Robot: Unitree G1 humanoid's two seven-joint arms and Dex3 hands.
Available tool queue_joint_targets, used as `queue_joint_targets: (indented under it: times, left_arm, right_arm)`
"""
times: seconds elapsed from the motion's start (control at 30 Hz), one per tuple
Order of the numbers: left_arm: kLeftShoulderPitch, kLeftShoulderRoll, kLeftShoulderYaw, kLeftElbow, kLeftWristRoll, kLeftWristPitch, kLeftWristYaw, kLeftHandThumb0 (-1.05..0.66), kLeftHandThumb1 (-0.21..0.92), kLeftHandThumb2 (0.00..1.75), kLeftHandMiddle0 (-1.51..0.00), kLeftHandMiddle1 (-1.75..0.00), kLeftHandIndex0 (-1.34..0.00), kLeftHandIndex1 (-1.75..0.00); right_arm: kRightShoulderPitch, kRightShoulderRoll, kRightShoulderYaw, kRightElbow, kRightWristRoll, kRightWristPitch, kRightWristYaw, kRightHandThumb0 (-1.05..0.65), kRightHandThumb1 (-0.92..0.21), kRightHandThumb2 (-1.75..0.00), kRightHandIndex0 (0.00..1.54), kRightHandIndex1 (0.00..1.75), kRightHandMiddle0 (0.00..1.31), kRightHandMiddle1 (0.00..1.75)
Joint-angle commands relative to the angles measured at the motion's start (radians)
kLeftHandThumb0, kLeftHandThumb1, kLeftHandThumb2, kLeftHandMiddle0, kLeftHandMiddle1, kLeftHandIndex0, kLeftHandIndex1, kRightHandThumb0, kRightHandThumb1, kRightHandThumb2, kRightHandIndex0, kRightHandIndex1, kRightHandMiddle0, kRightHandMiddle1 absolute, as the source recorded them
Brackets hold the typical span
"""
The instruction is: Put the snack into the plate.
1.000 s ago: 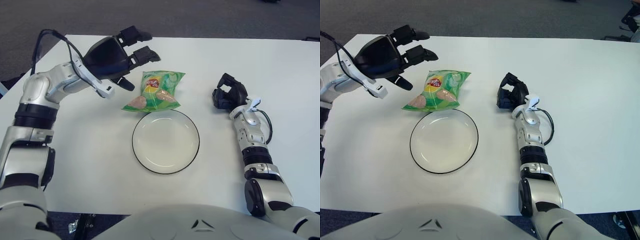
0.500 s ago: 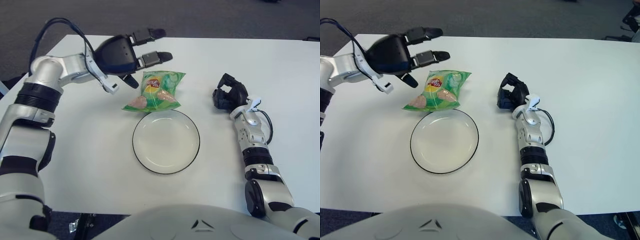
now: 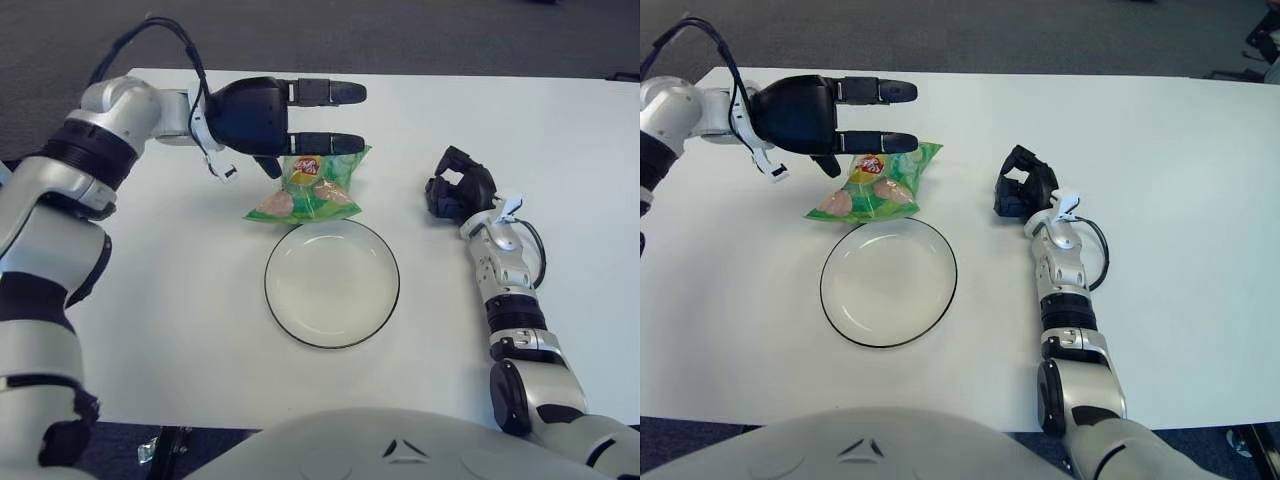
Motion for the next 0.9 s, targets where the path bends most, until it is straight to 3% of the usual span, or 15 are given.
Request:
queue_joint_targets:
  times: [0.0,0.37,0.87]
  left_arm:
    - [-0.042,-0.017,-0.063,0.026,0.008,-0.023,-0.003,-0.25,0.64,1.08,0.00,0.00,0.00,-0.01]
    - [-0.097,-0.040,-0.167,0.052,-0.002,-0.066,-0.021,-0.06,0.56,1.25,0.00,0.00,0.00,0.00]
    - [-0.124,-0.106,-0.287,0.138,0.008,-0.038,-0.054,-0.24,0.48,1.12,0.00,0.00,0.00,0.00]
  right_arm:
    - [0.085,0.021,0.009,0.043,0.002,0.057,-0.001,-0.53,-0.20,-1.46,1.34,1.75,0.71,1.75]
    - [0.088,0.022,0.010,0.037,0.003,0.057,0.004,-0.53,-0.21,-1.45,1.34,1.75,0.71,1.75]
    - [0.090,0.022,0.003,0.034,0.012,0.064,0.011,-0.52,-0.21,-1.45,1.34,1.75,0.70,1.75]
